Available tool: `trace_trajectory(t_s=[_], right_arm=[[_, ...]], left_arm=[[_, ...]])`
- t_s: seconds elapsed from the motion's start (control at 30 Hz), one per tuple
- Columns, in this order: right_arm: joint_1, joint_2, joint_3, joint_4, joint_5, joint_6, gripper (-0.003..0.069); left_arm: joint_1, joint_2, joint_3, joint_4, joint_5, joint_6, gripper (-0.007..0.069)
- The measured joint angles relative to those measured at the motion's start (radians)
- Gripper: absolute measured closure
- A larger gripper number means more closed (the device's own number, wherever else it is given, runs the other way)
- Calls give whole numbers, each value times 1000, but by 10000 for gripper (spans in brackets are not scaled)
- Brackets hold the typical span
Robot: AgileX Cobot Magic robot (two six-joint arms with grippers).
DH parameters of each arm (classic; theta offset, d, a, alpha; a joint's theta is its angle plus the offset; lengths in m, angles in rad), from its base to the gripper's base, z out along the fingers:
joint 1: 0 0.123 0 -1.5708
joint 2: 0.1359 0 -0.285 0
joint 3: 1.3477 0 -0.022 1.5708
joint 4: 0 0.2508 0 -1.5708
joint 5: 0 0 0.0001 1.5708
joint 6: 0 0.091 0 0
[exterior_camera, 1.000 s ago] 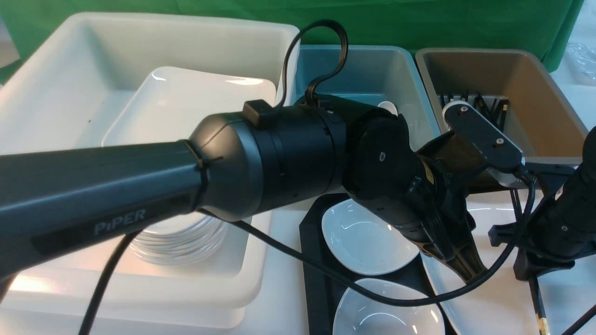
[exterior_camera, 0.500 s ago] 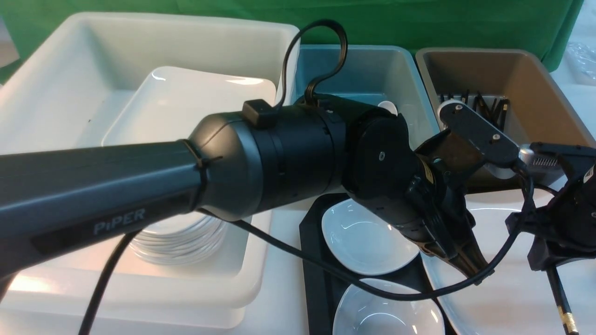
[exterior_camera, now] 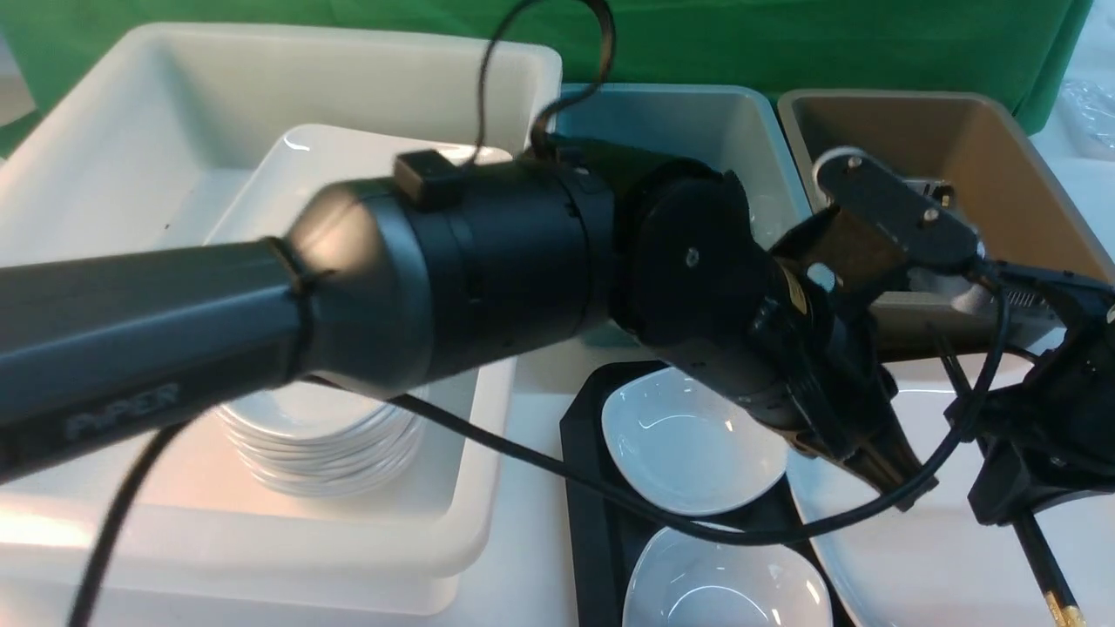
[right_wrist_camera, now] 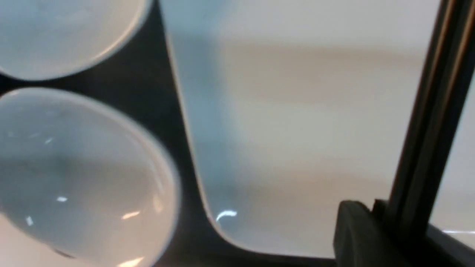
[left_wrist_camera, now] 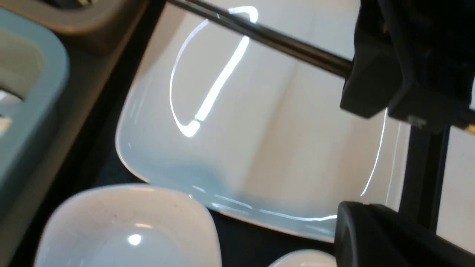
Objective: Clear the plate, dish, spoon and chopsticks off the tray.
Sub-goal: Use the right arm to put the chopsticks into the small storage box on the right
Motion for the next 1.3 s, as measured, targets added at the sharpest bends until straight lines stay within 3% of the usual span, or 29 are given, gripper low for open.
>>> trace_trajectory(t_s=[0.17,0.33,0.5,0.83,1.1,1.3], right_arm=[[0,-86,-36,9,36,-3,596],[-4,-65,-216,10,78,-10,596],[-33,39,-417,17,111,-12,596],[-95,455,-945,69,138,18,596],[-145,766,-1345,79,136,131,596],[-172,875,-1455,78,68,183,596]], left_arm=[[0,-51,0,7,-64,-1,604],[8,-67,-8,29,-187,-24,604],[70,-68,-45,28,-209,-105,604],[236,-69,-64,32,-124,-125,604],[257,-69,-64,41,-67,-128,604],[257,-69,-64,36,-2,-128,604]])
